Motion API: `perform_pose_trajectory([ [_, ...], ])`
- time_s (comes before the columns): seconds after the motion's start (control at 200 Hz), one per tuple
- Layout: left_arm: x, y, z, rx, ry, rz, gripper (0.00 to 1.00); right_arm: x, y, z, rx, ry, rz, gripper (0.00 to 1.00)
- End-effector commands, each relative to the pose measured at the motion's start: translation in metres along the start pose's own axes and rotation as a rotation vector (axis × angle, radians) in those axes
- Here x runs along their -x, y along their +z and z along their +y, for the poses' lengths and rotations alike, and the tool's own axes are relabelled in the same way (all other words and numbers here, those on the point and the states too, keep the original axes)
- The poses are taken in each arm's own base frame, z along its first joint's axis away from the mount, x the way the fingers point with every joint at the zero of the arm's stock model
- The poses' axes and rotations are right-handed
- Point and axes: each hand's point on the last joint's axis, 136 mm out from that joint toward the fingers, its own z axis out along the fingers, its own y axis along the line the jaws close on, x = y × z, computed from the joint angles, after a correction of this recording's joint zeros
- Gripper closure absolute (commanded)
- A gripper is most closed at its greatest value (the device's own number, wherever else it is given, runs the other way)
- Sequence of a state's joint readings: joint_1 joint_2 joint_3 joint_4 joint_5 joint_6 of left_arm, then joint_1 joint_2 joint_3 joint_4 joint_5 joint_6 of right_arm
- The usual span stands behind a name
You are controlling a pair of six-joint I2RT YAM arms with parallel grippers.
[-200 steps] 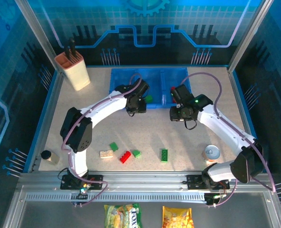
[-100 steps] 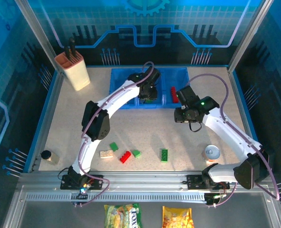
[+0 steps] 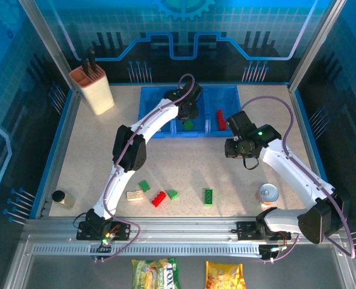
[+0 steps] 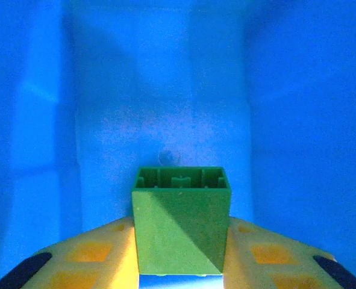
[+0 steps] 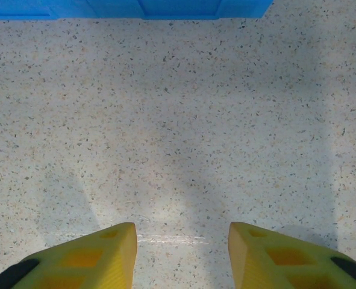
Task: Sort the legos into containers by color
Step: Place the lego in the container.
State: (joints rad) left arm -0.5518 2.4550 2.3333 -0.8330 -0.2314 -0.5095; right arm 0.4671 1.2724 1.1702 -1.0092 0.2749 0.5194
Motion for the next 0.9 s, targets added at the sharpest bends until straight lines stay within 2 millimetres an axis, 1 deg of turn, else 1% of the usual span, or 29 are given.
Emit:
perform_pose_trajectory([
  [0.0, 0.021, 0.008, -0.008, -0.010, 0.020, -0.097, 0.65, -0.004, 0.000, -0.008, -0.018, 0.001, 0.008, 0.54],
  [0.185, 0.027, 0.027, -0.003, 0.025, 0.013, -0.147, 0.65, -0.005, 0.004, -0.008, -0.019, 0.000, 0.016, 0.54],
  [0.375, 0.021, 0.047, 0.000, 0.041, -0.002, -0.147, 0.63, -0.006, 0.005, -0.007, -0.015, 0.002, 0.020, 0.54],
  [0.495, 0.018, 0.051, 0.000, 0.041, -0.010, -0.139, 0.60, -0.007, 0.006, -0.007, -0.011, 0.004, 0.021, 0.55],
  [0.59, 0.018, 0.049, -0.001, 0.034, -0.012, -0.138, 0.58, -0.005, 0.005, -0.006, -0.008, 0.000, 0.020, 0.55],
  [0.685, 0.022, 0.041, -0.005, 0.020, -0.010, -0.146, 0.56, -0.002, 0.003, -0.006, -0.009, -0.004, 0.013, 0.55],
  [0.835, 0.031, 0.022, -0.012, -0.006, 0.003, -0.165, 0.55, 0.001, -0.003, -0.005, -0.002, -0.004, 0.001, 0.55],
  [0.895, 0.035, 0.011, -0.015, -0.015, 0.007, -0.173, 0.55, 0.002, -0.005, -0.005, 0.001, -0.003, -0.005, 0.54],
])
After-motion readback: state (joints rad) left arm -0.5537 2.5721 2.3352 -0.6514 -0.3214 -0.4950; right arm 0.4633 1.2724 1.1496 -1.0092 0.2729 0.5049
